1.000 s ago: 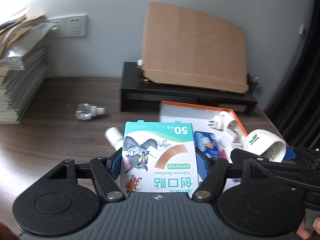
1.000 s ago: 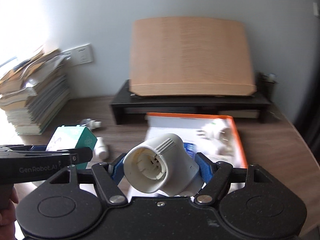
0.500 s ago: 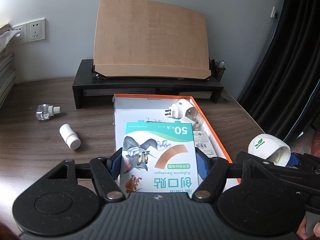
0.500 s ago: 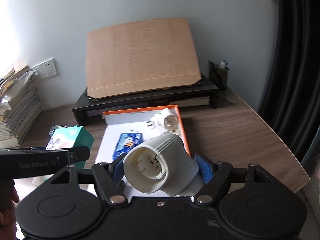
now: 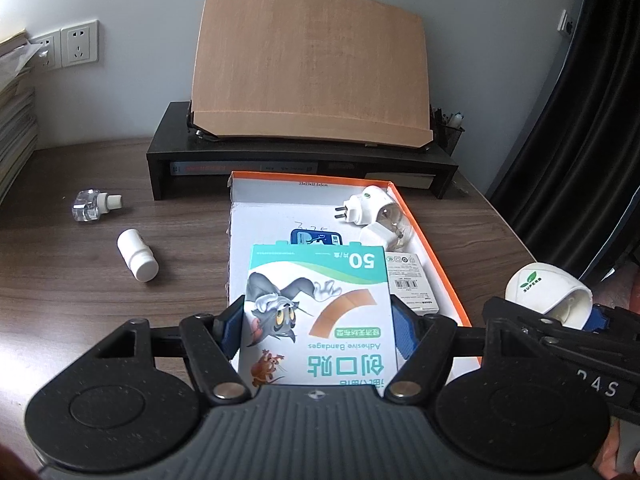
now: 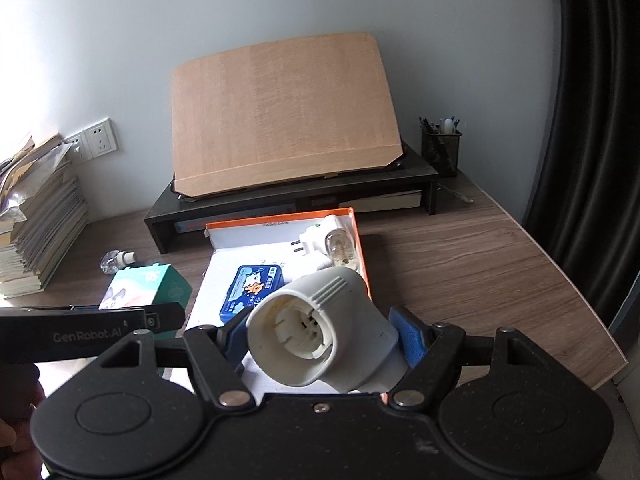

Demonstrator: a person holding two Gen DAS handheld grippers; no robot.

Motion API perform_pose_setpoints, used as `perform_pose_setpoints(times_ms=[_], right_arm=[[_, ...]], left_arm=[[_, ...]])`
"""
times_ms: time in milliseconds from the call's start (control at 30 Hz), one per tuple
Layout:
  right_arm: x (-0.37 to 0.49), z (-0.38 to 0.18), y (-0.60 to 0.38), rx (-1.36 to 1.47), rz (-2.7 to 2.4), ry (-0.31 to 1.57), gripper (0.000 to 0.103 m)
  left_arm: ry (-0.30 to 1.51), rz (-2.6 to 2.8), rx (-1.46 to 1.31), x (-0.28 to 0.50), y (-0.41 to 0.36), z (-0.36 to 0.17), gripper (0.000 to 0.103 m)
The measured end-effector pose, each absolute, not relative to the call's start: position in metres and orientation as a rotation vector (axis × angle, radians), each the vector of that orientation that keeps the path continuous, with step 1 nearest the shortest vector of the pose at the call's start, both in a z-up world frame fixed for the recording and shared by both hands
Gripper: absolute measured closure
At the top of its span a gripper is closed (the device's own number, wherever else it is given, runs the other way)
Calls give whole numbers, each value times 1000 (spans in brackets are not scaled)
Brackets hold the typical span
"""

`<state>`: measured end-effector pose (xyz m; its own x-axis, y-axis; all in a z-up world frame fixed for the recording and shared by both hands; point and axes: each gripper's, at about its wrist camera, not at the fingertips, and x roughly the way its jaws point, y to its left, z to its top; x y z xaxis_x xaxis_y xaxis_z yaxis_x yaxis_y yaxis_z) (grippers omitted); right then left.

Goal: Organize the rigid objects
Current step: 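Carry the bandage box and white diffuser over the white box with both grippers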

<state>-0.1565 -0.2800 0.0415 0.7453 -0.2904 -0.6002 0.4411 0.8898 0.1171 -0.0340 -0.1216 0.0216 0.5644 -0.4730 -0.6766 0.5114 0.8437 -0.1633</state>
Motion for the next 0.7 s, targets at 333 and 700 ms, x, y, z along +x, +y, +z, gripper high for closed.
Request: perform_pose_setpoints(times_ms=[333, 700], right_arm=[[-151, 37, -277, 252, -369, 632, 16], [-151, 36, -277, 247, -367, 641, 16]], left_arm=[[795, -561, 48, -33, -120, 19, 32], [801, -562, 51, -35, -122, 18, 32]])
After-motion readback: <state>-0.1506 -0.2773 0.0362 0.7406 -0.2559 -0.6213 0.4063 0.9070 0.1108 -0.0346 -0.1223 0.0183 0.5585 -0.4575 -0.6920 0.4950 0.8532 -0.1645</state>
